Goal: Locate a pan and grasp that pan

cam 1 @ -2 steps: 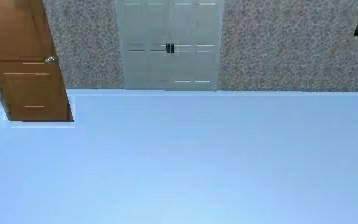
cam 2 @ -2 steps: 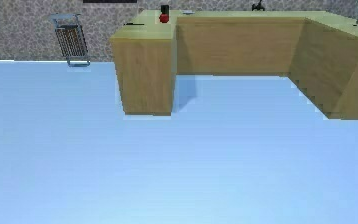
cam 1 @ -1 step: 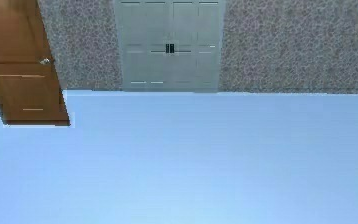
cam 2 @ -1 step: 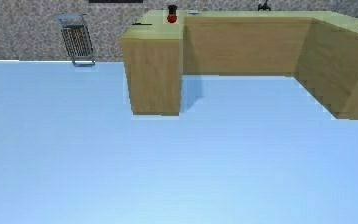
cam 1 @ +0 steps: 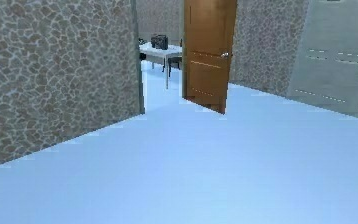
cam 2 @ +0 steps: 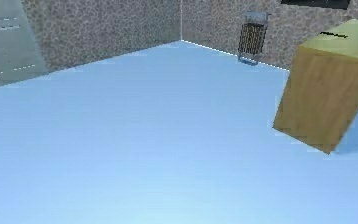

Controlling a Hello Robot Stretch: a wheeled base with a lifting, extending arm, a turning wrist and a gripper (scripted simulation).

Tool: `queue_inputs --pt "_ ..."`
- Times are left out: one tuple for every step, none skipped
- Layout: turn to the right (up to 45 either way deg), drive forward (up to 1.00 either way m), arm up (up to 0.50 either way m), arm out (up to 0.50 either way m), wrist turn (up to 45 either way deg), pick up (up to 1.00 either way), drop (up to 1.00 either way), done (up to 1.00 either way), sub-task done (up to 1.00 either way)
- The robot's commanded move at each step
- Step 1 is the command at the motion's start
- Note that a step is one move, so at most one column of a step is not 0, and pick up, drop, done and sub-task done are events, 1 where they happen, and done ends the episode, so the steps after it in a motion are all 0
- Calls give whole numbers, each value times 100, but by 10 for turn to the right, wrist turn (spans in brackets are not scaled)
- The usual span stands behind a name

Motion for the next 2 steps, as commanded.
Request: queue_inputs --pt "-390 0 0 0 0 0 0 0 0" --pt "0 55 0 0 0 0 0 0 0"
